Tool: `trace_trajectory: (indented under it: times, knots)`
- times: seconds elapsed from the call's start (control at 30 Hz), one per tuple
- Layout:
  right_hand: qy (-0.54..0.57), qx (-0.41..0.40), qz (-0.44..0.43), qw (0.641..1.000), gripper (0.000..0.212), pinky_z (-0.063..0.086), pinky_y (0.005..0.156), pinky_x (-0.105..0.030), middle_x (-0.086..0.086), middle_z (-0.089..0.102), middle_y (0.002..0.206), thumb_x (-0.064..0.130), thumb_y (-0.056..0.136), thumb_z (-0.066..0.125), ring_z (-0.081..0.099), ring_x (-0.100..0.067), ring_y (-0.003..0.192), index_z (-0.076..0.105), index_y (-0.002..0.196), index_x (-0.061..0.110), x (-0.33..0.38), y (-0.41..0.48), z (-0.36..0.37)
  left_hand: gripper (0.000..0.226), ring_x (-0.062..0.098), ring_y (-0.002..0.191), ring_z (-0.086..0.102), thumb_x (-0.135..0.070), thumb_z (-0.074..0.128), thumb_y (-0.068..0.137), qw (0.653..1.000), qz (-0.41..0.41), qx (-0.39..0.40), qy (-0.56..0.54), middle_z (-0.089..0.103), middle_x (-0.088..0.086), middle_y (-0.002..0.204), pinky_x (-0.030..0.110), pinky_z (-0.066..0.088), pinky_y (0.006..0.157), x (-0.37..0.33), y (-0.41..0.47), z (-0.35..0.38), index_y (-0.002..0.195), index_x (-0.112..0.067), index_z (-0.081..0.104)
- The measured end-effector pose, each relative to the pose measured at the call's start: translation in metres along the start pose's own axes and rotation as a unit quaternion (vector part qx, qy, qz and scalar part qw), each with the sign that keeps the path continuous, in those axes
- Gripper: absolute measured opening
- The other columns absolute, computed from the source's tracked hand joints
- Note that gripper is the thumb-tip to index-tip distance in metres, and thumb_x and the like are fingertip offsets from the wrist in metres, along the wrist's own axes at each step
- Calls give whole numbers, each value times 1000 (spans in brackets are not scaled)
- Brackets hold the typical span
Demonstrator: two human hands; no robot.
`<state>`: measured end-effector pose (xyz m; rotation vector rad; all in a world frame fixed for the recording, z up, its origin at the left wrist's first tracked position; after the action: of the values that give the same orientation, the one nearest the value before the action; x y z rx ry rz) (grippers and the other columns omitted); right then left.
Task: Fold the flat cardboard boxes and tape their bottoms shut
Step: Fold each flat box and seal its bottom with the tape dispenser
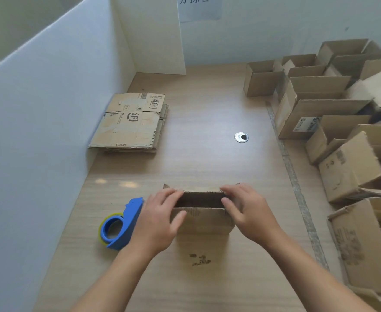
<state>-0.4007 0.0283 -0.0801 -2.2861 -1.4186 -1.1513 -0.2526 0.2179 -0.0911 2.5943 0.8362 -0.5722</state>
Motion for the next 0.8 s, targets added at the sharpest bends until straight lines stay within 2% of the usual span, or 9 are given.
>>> trace_trajectory:
  times: [0.07, 0.13, 0.23, 0.33, 0.47, 0.53, 0.67, 0.73, 0.8]
  knots:
    - [-26, 55, 0, 998, 29, 47, 90, -34, 18, 60, 101, 33, 92, 54, 57, -9, 98, 69, 116, 26, 0, 7, 6, 46, 17, 107, 58, -47, 44, 88, 995, 45, 22, 84, 63, -7, 115, 34, 45, 90, -5, 1, 5, 117, -23, 69]
    - [-45, 101, 11, 994, 25, 47, 94, -40, 16, 61, 109, 32, 95, 56, 56, -12, 104, 70, 116, 29, -7, 13, 12, 37, 15, 96, 62, -43, 44, 88, 990, 84, 25, 112, 65, -10, 103, 31, 46, 83, -7, -1, 6, 108, -26, 70]
    - [-29, 106, 14, 994, 22, 44, 98, -30, 13, 56, 116, 23, 97, 59, 54, -13, 110, 72, 115, 25, -16, 22, 9, 29, 14, 89, 59, -37, 47, 88, 986, 122, 26, 106, 63, -13, 97, 26, 42, 80, -5, -10, 4, 108, -29, 67]
    - [-18, 82, 40, 996, 25, 33, 98, -20, 14, 52, 121, 23, 98, 58, 48, -13, 119, 70, 120, 25, -20, 32, 2, 22, 16, 88, 56, -29, 49, 91, 983, 162, 12, 88, 62, -10, 96, 27, 46, 78, -4, -19, 1, 105, -26, 67]
    - [-55, 144, 57, 986, 32, 28, 107, -24, 10, 47, 141, 30, 99, 56, 36, -14, 130, 63, 131, 29, -22, 33, 7, 16, 20, 94, 55, -24, 53, 96, 975, 214, 15, 57, 60, -3, 101, 27, 46, 80, -7, -33, 6, 96, -20, 68]
    - [-45, 135, 38, 989, 32, 28, 108, -22, 9, 50, 139, 29, 99, 57, 37, -13, 128, 64, 129, 28, -21, 29, 11, 16, 20, 104, 55, -26, 55, 94, 980, 193, 4, 46, 60, 0, 107, 28, 47, 86, -4, -35, 7, 98, -18, 69]
    - [49, 36, 14, 998, 34, 28, 104, -7, 14, 53, 131, 34, 93, 55, 43, -3, 126, 67, 123, 27, -17, 14, 2, 29, 17, 113, 49, -36, 56, 89, 995, 95, -22, 16, 55, 0, 120, 21, 39, 98, 8, -31, 4, 109, -18, 68]
    - [132, 5, 50, 990, 34, 33, 101, -8, 16, 57, 129, 36, 89, 55, 46, 3, 126, 68, 120, 29, -24, 4, -4, 36, 10, 114, 44, -40, 57, 88, 998, 55, -16, -10, 50, -3, 126, 14, 33, 99, 12, -29, 1, 117, -21, 65]
    - [247, -61, 112, 960, 30, 42, 95, -13, 11, 61, 127, 31, 89, 57, 52, 1, 123, 67, 117, 33, -37, -9, -9, 45, -1, 119, 38, -45, 57, 87, 999, 22, -8, -31, 44, -11, 132, 8, 29, 101, 15, -31, -2, 128, -26, 59]
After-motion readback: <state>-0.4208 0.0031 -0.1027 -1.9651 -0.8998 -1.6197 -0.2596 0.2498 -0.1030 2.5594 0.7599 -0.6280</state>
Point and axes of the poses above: each hand's wrist, its own y-axis towards the middle knuckle, its own z-axis out of the palm, x = y × z, the point moved 3 cm from there along y, towards the middle knuckle
